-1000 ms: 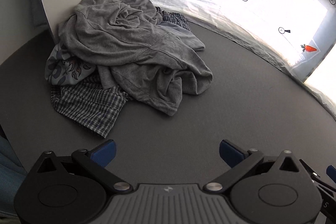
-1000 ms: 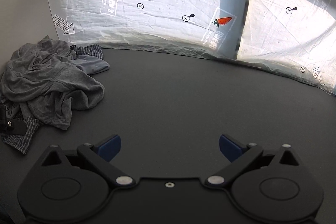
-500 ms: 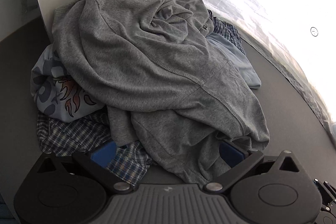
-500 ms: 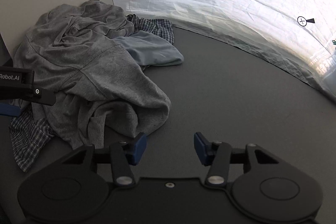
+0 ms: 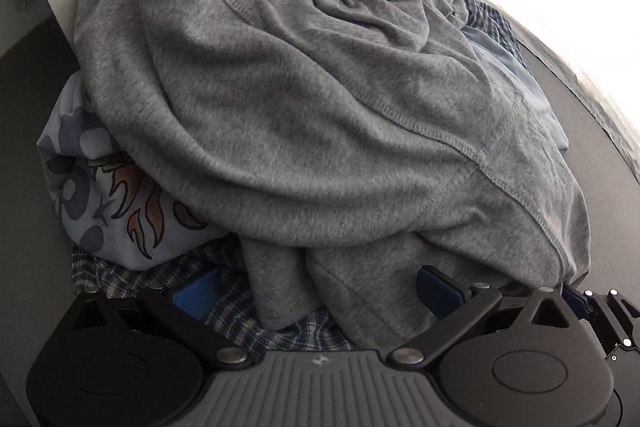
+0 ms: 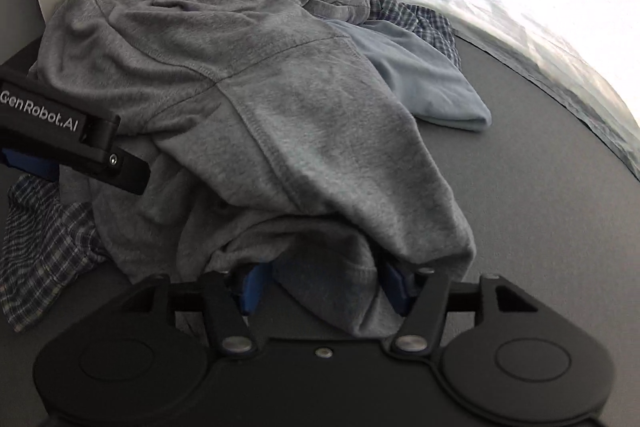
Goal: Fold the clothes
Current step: 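Move both tools toward the grey hoodie on the clothes pile, then grasp the grey hoodie with the right gripper while the left gripper approaches it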
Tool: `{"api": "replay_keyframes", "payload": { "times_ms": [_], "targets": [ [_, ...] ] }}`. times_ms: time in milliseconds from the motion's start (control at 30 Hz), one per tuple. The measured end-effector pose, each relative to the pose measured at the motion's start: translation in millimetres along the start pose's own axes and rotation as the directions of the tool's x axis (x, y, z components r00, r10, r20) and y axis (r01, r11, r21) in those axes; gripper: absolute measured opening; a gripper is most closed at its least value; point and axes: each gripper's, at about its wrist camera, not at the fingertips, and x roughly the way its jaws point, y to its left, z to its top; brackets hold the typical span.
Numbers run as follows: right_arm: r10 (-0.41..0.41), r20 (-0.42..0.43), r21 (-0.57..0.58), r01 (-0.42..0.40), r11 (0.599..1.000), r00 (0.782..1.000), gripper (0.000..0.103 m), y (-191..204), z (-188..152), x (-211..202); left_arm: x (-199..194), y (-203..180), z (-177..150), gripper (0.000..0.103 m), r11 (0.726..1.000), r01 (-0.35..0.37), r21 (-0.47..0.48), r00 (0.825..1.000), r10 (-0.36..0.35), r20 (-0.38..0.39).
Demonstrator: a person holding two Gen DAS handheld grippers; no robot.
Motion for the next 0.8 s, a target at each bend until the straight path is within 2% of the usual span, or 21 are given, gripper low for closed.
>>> {"api": "replay_keyframes", "payload": {
  "times_ms": [33,67,100,167,200,233,300,367,433,500,533,600,667,733,767,800],
  "targets": [
    [-0.004,0.0,-0.026,0.004,1.0,1.0,0.039,3.5,1.6,1.2,-1.8,-0.7,0.0,0.102,1.0,0.002,0.007,1.0,-0.002,0.005],
    [-0.011,0.0,-0.02,0.011,1.0,1.0,0.021,3.4,2.8,-0.9,-3.5,-1.4,0.0,0.102,1.0,0.003,0.014,1.0,-0.004,0.01],
    [-0.019,-0.001,-0.006,0.019,1.0,1.0,0.014,2.2,3.9,-3.9,-6.2,-2.0,-0.2,0.102,1.0,0.005,0.02,1.0,-0.005,0.018],
    [-0.05,0.03,0.012,0.049,0.999,0.998,0.01,-1.4,1.3,-16.5,-15.0,-2.9,-1.0,0.102,1.0,0.009,0.027,0.999,-0.01,0.04],
    [-0.097,0.056,0.021,0.096,0.995,0.994,0.01,-4.2,-2.1,-26.7,-19.5,-3.2,-1.7,0.102,0.999,0.01,0.03,0.999,-0.012,0.052],
    [-0.153,0.083,0.032,0.151,0.988,0.985,0.009,-7.2,-6.1,-38.0,-24.2,-3.5,-3.1,0.102,0.999,0.01,0.034,0.998,-0.012,0.064],
    [-0.272,0.137,0.043,0.269,0.962,0.953,0.009,-13.3,-13.9,-61.1,-34.9,-4.9,-7.0,0.102,0.999,0.009,0.041,0.996,-0.013,0.09],
    [-0.41,0.222,0.011,0.418,0.908,0.885,0.008,-17.8,-23.2,-89.1,-46.3,-7.0,-13.2,0.102,0.999,0.008,0.049,0.994,-0.014,0.113],
    [-0.509,0.292,-0.009,0.535,0.845,0.809,0.007,-22.1,-28.7,-112.2,-59.2,-9.9,-22.6,0.102,0.998,0.012,0.058,0.991,-0.02,0.134],
    [-0.598,0.357,-0.008,0.643,0.766,0.717,0.006,-27.7,-33.5,-135.5,-75.2,-14.9,-35.2,0.102,0.997,0.017,0.07,0.988,-0.028,0.154],
    [-0.647,0.389,0.011,0.699,0.715,0.656,0.005,-34.3,-36.1,-151.1,-83.0,-19.4,-41.8,0.102,0.997,0.02,0.077,0.986,-0.032,0.166],
    [-0.704,0.42,0.065,0.754,0.653,0.573,0.005,-47.7,-41.8,-178.6,-97.9,-28.7,-55.2,0.102,0.995,0.025,0.092,0.981,-0.042,0.189],
    [-0.759,0.438,0.143,0.797,0.587,0.481,0.004,-65.3,-49.3,-212.9,-110.5,-40.7,-70.9,0.103,0.993,0.029,0.114,0.976,-0.053,0.211],
    [-0.791,0.441,0.194,0.816,0.545,0.423,0.0,-78.8,-58.3,-242.1,-122.2,-55.4,-88.8,0.103,0.991,0.027,0.134,0.973,-0.057,0.223],
    [-0.82,0.445,0.229,0.839,0.493,0.36,0.0,-85.8,-65.4,-261.6,-127.3,-63.0,-97.0,0.103,0.989,0.029,0.144,0.972,-0.062,0.228],
    [-0.848,0.447,0.268,0.862,0.432,0.286,0.0,-92.9,-73.0,-282.2,-132.9,-71.7,-105.8,0.103,0.987,0.037,0.158,0.97,-0.074,0.232]
  ]
}}
